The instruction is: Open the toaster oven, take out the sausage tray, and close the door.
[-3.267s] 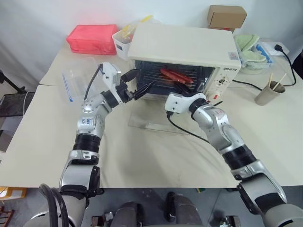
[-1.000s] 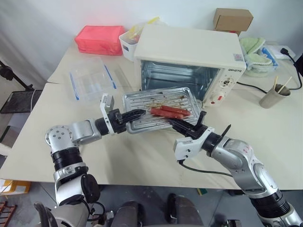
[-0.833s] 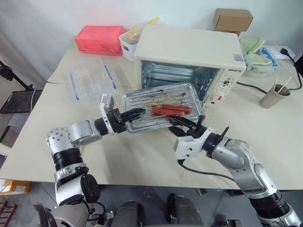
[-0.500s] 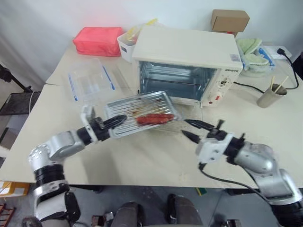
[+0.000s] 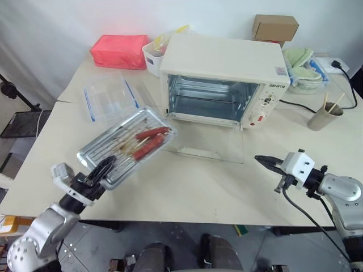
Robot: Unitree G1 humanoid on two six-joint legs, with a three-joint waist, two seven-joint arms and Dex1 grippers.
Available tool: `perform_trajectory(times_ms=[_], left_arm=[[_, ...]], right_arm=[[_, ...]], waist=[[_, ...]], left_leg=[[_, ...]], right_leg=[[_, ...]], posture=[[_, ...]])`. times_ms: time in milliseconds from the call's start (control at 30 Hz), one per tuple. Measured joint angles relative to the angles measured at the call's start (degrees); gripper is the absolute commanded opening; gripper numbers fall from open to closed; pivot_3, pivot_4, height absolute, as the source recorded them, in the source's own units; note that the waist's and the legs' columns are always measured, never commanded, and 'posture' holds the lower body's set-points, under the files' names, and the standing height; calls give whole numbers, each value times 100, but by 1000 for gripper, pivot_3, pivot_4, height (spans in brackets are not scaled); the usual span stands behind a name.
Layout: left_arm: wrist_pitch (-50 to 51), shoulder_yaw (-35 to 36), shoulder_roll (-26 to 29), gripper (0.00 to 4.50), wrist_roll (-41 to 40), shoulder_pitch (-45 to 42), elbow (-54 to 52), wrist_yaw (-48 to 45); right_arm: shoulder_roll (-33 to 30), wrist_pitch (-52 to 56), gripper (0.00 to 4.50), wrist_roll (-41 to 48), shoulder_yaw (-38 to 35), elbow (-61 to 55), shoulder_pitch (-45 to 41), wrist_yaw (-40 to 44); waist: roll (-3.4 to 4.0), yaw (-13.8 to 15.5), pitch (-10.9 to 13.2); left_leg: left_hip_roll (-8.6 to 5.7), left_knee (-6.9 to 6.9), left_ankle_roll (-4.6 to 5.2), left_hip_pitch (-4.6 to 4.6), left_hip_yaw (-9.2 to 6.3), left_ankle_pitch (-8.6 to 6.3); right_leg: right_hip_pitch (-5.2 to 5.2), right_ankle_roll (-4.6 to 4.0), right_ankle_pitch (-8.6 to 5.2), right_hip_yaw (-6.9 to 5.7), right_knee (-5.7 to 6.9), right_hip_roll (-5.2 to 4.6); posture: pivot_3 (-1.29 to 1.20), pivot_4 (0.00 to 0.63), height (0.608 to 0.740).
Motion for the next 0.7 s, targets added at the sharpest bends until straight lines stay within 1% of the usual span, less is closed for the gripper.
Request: perform_trajectory(times_ms=[100, 167, 267, 433, 600, 700], left_arm=[[-673, 72, -605, 0, 0, 312, -620, 270], [-1149, 45, -1022, 0, -1, 431, -1013, 494], [-1692, -60, -1348, 0, -12, 541, -1361, 769], [-2113, -188, -1355, 0, -13, 628, -1560, 868], [-2159, -343, -1231, 0, -18, 633, -1568, 864], [-2099, -464, -1121, 0, -19, 651, -1566, 849]], right_arm=[[218, 242, 37, 168, 189, 422, -373, 389], [472, 364, 37, 257, 345, 588, -623, 610], [710, 439, 37, 312, 495, 596, -802, 783], [900, 611, 37, 609, 496, -23, -829, 827], [931, 842, 37, 1036, 92, -611, -995, 567], [1061, 936, 37, 1275, -166, -835, -1164, 298]], waist=[[0, 3, 0], [0, 6, 0], [0, 40, 0], [0, 48, 0], [0, 66, 0], [-1, 64, 0]], left_leg=[[-1, 1, 0, 0, 1, 0], [-2, 1, 0, 0, 1, -1], [-9, 0, 1, -3, -2, -1], [-13, 0, 8, -6, -2, -6], [-13, 0, 12, -7, -3, -9], [-12, -1, 14, -8, -3, -10]], right_leg=[[0, -4, -2, -4, -18, -5], [0, -4, -2, -5, -19, -6], [-2, -4, -2, -9, -19, -13], [-2, -2, -1, -14, -25, -19], [-2, -2, -1, -16, -28, -19], [-3, -2, -1, -17, -28, -19]], posture=[[0, 150, 740], [0, 150, 740], [0, 150, 740], [0, 150, 740], [0, 150, 740], [0, 150, 740]])
